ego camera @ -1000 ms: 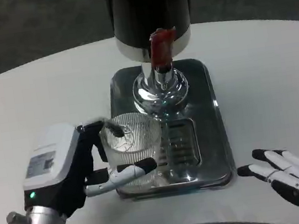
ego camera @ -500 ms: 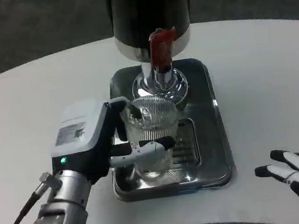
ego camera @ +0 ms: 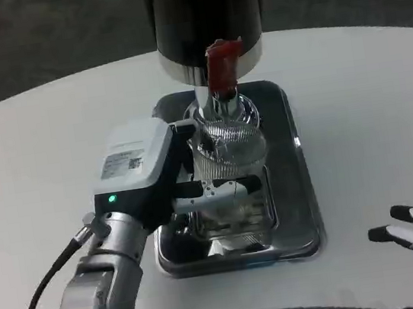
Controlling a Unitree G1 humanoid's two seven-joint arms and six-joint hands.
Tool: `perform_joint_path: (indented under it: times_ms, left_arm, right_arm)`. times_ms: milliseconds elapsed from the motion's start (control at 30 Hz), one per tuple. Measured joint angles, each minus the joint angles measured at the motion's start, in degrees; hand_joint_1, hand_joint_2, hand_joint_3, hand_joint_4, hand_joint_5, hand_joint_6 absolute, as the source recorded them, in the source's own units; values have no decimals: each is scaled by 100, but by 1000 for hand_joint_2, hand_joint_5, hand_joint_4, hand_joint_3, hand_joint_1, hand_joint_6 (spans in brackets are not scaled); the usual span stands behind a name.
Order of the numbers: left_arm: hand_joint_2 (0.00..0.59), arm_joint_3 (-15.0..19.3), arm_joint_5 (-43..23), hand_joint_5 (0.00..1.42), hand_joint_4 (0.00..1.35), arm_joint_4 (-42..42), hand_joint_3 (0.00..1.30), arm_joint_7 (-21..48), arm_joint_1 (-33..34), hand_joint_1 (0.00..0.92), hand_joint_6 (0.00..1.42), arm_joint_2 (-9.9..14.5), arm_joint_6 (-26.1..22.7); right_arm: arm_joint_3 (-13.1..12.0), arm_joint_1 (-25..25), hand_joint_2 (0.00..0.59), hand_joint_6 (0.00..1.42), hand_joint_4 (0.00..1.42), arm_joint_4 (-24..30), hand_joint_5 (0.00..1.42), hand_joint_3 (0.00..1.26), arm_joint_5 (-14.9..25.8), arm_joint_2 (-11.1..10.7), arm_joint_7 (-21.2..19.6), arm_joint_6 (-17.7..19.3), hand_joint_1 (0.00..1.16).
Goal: Grasp the cup under the faucet to collect the drink, then remove the cup.
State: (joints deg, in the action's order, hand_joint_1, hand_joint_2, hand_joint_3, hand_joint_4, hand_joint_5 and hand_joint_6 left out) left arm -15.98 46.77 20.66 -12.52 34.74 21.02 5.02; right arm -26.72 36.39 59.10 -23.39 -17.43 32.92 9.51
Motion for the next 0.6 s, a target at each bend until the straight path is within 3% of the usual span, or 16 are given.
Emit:
perform_joint_path:
  times_ms: [133,267,600]
  left_arm:
    - [196,-24,-6,646,372,-65,588,102,-10,127,723,106,-54]
    - [182,-15,-16,511,296,-183,547,171,-62,93,487,289,-91]
    - [147,7,-164,454,237,-363,567,350,-122,42,354,544,-110]
  right_arm:
    - [-34,25,498,184,50,-14,48,173,274,101,-169,-86,306]
    - [-10,-5,501,200,54,-17,50,183,391,-71,-155,-238,309]
    - [58,-314,484,226,64,-65,62,197,486,-387,-152,-478,227]
